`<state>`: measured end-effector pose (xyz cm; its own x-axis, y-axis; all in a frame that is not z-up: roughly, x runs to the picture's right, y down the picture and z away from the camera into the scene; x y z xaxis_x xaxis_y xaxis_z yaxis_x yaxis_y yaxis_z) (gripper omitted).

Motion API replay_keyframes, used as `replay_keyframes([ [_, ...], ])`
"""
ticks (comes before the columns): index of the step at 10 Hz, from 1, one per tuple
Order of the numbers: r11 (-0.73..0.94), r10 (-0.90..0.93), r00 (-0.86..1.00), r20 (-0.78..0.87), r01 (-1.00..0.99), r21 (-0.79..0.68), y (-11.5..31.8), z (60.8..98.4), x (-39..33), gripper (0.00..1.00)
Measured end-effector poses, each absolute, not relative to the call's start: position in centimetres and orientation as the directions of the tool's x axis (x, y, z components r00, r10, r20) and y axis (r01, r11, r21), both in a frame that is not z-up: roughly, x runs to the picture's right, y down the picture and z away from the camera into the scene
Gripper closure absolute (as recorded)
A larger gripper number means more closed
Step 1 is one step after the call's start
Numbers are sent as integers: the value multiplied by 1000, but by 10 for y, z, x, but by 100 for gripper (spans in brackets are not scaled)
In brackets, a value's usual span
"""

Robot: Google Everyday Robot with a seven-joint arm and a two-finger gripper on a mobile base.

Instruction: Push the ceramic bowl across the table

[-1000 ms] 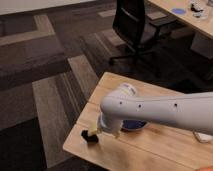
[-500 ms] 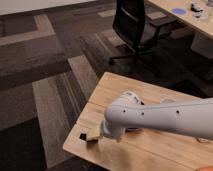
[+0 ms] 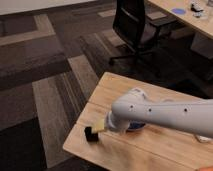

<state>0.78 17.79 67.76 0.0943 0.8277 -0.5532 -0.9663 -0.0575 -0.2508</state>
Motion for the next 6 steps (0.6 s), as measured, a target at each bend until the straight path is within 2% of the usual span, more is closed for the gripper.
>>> replay_keyframes([
  [2,16,833,179,-523,-953,-301,157,675,-21,35],
  [6,93,862,233,-451,-946,-311,121,644,-32,35],
])
